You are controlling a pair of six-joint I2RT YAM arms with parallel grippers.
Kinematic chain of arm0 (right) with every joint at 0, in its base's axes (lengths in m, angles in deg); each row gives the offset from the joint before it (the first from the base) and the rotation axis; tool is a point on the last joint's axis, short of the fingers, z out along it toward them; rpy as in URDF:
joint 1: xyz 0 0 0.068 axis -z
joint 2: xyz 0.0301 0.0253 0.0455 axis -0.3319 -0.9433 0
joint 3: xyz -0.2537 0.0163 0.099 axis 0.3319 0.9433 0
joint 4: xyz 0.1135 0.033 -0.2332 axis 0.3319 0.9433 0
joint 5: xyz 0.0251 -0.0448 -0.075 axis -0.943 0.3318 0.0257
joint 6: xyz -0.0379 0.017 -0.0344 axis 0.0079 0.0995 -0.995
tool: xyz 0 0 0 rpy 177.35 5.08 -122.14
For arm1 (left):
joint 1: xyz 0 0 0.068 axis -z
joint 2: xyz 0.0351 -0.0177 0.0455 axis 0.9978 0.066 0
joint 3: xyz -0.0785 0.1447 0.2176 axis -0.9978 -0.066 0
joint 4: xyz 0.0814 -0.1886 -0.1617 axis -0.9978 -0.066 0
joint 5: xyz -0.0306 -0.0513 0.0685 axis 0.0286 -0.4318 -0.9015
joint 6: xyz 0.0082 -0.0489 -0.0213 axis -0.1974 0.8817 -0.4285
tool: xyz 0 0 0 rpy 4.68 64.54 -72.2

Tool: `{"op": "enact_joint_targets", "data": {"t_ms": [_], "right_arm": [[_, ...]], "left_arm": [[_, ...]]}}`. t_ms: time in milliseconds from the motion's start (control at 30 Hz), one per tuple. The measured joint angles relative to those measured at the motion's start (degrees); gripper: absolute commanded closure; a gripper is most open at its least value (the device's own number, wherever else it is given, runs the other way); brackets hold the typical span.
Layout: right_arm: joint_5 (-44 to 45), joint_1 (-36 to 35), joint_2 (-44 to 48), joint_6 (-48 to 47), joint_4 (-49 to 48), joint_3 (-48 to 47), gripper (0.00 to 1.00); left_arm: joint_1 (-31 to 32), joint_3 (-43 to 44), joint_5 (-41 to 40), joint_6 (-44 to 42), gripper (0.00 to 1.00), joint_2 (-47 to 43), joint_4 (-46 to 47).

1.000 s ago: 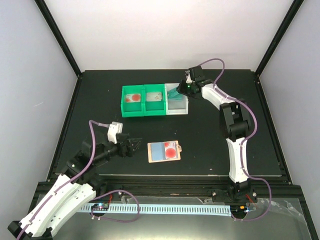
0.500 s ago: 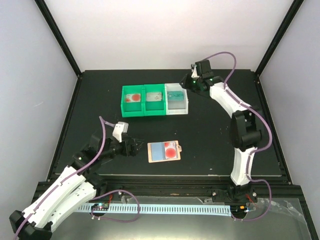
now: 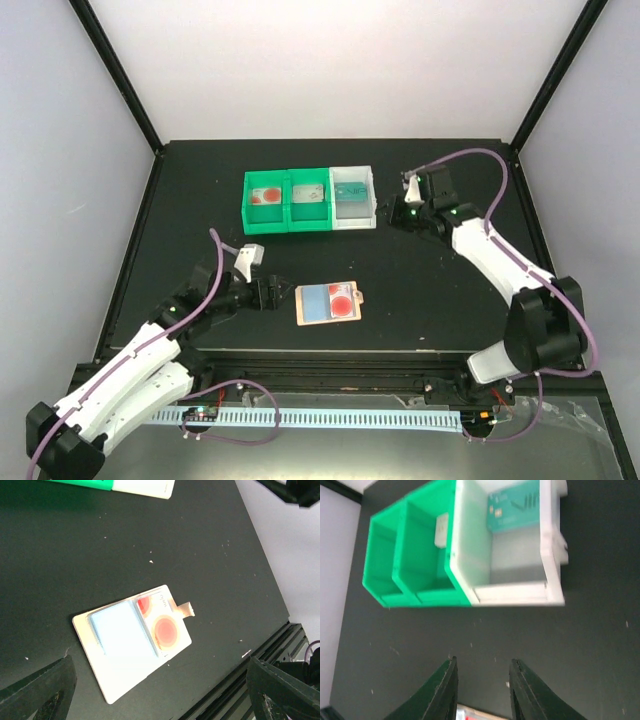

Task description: Take the credit cards out of the card holder

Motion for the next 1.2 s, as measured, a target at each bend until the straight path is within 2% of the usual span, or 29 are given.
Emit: {"op": "enact_joint_targets", "data": {"t_ms": [300,500,867,1200], "right_arm": [[-1.9,-3.8,11.4,-0.6,-1.5,15.2,0.71],[-2.2,-8.1,13.3,0.2,-4.6,22.1,0.71],[2.7,-19.5,9.9,0.5,-8.6,26.1,0.67],[2.2,-25.1,4.0,2.6,-14.3,26.8,0.66]], "left_arm": [[0.0,-4.8,2.3,4.0,0.10,4.0,6.8],[0.2,-6.6,4.1,5.8,0.11,8.0,11.6],[2.8,-10.8,6.3,10.7,0.13,14.0,21.4],[3.5,-11.8,7.1,13.0,0.13,15.9,25.7]]}}
